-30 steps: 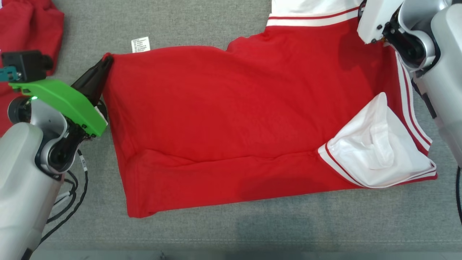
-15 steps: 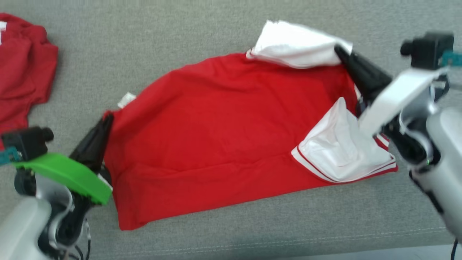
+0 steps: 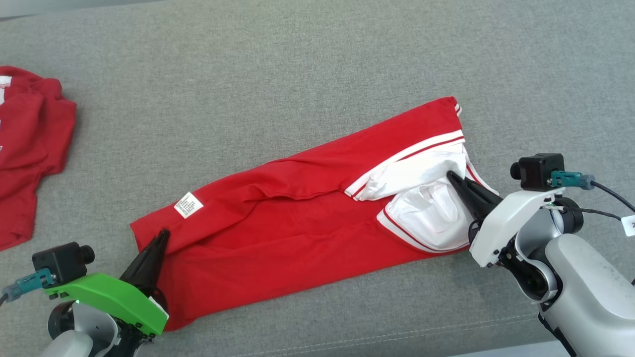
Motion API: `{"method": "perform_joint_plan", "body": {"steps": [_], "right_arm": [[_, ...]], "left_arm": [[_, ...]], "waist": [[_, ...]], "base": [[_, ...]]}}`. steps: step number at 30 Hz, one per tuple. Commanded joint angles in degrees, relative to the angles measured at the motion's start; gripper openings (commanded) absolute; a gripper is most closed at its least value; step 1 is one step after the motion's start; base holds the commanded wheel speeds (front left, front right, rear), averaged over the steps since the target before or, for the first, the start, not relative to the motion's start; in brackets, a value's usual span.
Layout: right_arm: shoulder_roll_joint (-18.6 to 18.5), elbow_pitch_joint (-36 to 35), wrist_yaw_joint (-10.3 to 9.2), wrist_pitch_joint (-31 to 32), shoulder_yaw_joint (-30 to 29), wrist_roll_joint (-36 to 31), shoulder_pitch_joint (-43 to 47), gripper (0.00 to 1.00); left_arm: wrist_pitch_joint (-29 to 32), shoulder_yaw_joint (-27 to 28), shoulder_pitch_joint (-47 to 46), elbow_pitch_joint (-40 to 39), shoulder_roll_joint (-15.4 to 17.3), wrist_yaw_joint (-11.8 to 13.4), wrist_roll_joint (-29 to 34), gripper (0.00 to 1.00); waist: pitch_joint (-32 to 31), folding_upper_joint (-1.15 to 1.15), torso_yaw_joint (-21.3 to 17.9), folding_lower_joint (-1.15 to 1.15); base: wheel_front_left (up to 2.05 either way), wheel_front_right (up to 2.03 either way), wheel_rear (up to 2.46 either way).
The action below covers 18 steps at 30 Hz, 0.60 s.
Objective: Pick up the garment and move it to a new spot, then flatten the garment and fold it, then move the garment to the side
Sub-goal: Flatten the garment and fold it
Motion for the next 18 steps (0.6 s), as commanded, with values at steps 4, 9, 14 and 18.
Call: {"method": "perform_joint_plan", "body": {"steps": [4,9,14,18], "right_arm": [[-0.12,3.79,0.00,-1.00,1.68,-1.89,-2.01,0.00],[-1.09,6.97,0.00,-2.59,3.85,-3.75,-3.33,1.00],[-2.01,7.81,0.00,-3.17,3.38,-3.57,-4.09,1.00],[-3.97,5.21,0.00,-1.97,1.89,-3.25,-2.55,1.00]], "left_arm": [[0.21,-0.20,0.54,1.43,-0.29,-1.09,-0.82,0.00],[-0.26,0.12,-0.26,2.85,-0.50,-1.51,-0.97,0.05],[-1.24,-1.73,-0.56,3.94,-1.07,-2.41,1.75,1.00],[-6.02,-2.79,2.20,4.06,-1.53,-0.94,5.98,1.00]], "waist": [[-1.11,0.49,0.73,0.00],[-1.85,0.49,1.64,0.00],[-2.84,0.49,1.76,0.00],[-4.53,0.49,1.10,0.00]], "base": [[0.00,0.00,0.00],[0.00,0.00,0.00],[0.00,0.00,0.00],[0.00,0.00,0.00]]}}
